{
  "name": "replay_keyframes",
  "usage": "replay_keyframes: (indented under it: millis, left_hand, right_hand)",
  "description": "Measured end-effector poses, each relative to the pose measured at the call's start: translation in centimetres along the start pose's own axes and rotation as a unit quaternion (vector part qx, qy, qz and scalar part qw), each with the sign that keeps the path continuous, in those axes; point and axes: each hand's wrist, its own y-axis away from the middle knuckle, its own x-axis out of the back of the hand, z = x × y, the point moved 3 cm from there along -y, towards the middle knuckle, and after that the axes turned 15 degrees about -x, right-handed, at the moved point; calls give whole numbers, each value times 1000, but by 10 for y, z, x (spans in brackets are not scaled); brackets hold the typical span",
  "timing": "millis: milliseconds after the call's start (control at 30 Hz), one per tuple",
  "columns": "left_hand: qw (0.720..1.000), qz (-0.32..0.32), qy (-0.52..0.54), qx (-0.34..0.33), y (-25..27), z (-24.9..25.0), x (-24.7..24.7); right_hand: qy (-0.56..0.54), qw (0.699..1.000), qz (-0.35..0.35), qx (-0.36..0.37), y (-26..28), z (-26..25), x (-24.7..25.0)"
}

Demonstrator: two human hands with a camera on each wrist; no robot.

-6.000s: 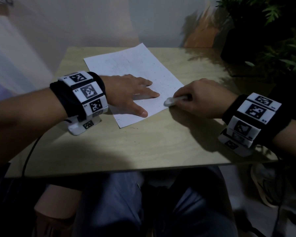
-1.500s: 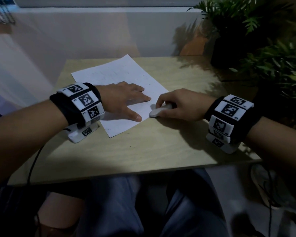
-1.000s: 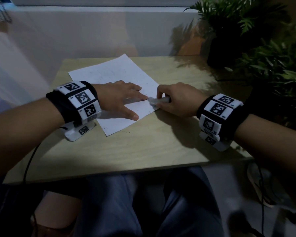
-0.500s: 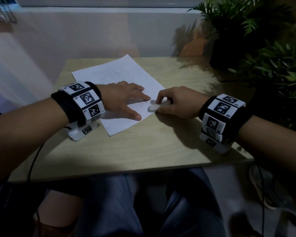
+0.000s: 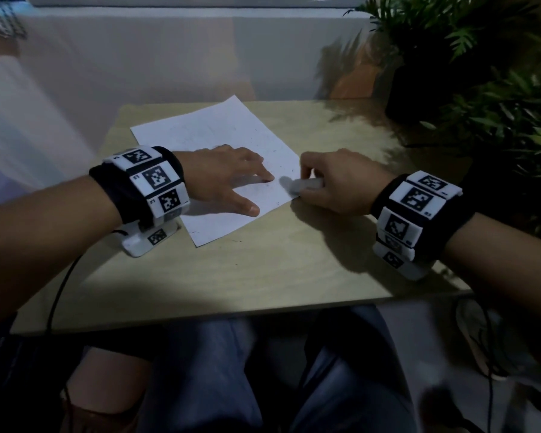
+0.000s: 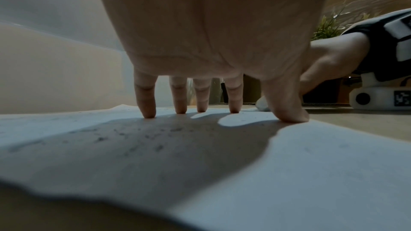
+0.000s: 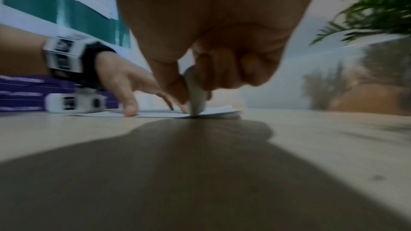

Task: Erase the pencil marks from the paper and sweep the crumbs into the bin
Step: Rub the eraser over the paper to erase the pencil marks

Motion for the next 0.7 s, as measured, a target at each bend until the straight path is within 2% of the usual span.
replay_keyframes:
  millis: [67,100,200,267,300,367,433,533,600,700]
  left_hand:
    - [1000,0,-2,0,0,0,0]
    - [1000,0,-1,-1,0,0,0]
    - [1000,2,1,-1,0,1,-1]
    - [1000,3,2,-1,0,1,0]
    - [1000,3,1,-2,0,1,0]
    - [1000,2,-6,-4,0,2,1]
    - [1000,-3,-14,-5,0,3,1]
    - [1000,-5,-17,-5,-1,4,0]
    - [1000,-6,-17,-7,-1,4,0]
    - [1000,-4,-19,-12,-1,4,1]
  right_hand:
    - [-35,996,-79,29,8,-8,-1]
    - [-35,995,-89,22,7,-7,-1]
    - [21,999,0,-41,-6,8,1]
    - [35,998,36,-39,-7,9,1]
    - [21,999,24,-12,-4,5,0]
    - [-12,998,-47,47,5,-5,-1]
    - [-21,994,-99,51,8,-9,-2]
    - [17,1000,-15,-12,-8,3,-1]
    - [34,999,27,-10,-10,1,-1]
    - [7,998,-35,51,-2,-12,-4]
